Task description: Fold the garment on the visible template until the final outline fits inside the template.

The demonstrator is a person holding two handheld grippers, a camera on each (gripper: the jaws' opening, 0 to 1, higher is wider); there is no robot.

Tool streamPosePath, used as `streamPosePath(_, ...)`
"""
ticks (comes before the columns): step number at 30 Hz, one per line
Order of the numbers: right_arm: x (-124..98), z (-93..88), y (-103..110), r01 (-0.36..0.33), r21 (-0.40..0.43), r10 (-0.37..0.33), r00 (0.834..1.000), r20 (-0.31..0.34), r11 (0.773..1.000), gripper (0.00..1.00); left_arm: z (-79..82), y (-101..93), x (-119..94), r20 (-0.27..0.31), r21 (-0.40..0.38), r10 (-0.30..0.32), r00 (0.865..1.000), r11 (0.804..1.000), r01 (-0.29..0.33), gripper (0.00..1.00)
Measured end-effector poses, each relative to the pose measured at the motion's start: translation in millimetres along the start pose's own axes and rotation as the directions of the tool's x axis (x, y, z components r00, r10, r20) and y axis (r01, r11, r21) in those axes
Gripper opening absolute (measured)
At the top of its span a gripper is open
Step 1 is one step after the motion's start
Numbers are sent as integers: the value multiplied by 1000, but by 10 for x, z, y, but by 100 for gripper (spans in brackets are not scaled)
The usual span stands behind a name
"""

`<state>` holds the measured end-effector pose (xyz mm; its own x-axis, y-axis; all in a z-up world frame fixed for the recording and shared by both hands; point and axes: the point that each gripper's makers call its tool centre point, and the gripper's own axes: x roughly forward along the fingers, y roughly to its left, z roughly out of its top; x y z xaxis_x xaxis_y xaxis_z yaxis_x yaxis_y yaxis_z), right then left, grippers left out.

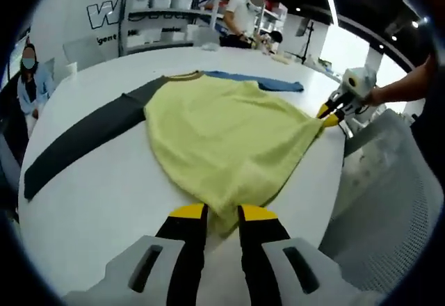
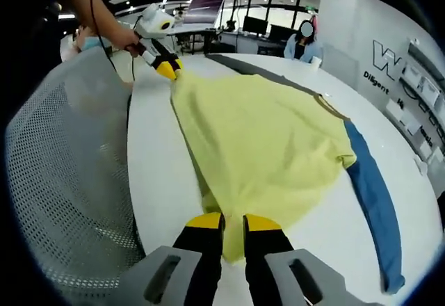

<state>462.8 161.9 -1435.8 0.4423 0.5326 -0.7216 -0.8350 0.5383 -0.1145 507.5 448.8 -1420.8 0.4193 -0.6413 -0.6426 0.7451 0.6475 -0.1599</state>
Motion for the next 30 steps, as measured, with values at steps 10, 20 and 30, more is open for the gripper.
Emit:
streamPosePath(10,-30,21,-13,3,-2,-3,1000,6,1000,5,-167,-44,21,-56,89,-44,997,995,49,25)
streamPosePath(20,-42,34,-20,8,-3,-8,1000,10,1000,5,-211,-77,62,-64,202,-47,997,978,59,17)
streamPosePath(30,-50,31,-34,11,1,-11,1000,10,1000,5,-160,-14,106,-54,278,-20,998,960,34,14)
